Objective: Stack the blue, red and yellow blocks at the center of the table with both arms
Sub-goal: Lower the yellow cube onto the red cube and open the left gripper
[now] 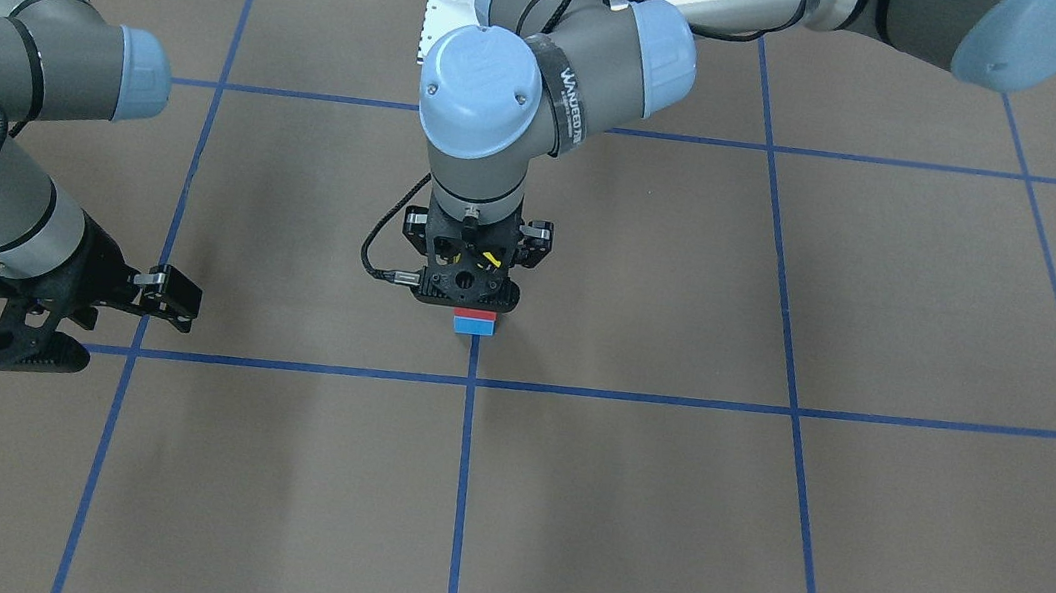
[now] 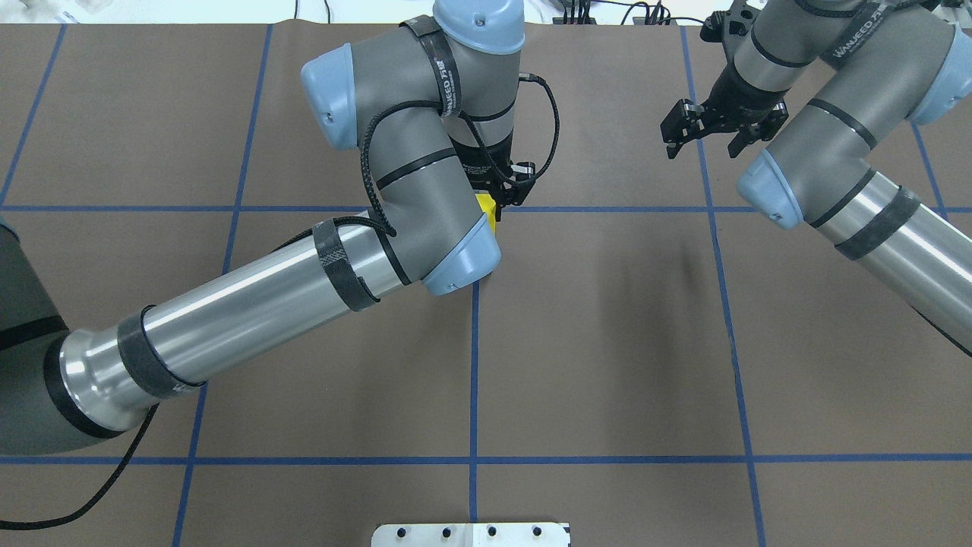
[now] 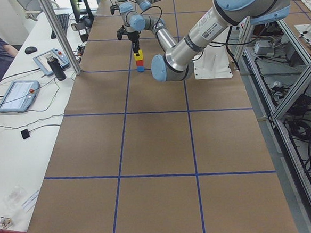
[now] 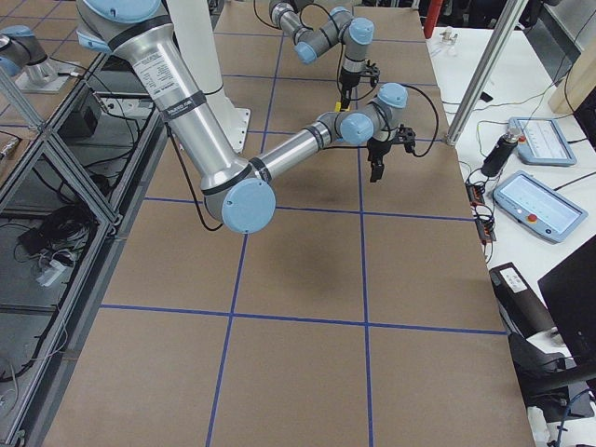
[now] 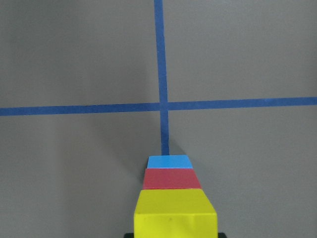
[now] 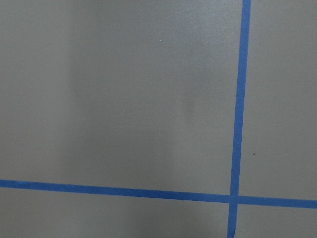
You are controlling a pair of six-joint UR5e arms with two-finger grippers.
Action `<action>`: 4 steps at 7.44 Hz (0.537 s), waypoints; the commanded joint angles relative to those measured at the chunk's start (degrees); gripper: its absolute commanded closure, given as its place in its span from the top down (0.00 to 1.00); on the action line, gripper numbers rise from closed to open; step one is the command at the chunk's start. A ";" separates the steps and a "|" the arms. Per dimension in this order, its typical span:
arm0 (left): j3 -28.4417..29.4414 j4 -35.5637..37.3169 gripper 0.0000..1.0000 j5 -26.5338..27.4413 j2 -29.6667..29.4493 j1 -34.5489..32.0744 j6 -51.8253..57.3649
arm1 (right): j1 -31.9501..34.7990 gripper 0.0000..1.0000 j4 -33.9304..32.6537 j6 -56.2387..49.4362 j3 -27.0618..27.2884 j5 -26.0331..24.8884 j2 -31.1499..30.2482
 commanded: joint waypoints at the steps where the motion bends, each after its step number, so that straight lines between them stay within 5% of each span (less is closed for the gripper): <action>1: 0.41 -0.09 0.00 0.00 -0.01 -0.01 0.00 | 0.00 0.99 0.00 0.03 0.16 0.00 0.00; 4: 0.50 -0.88 0.00 0.00 -0.01 0.16 -0.61 | 0.00 0.99 0.00 0.03 0.25 0.00 0.00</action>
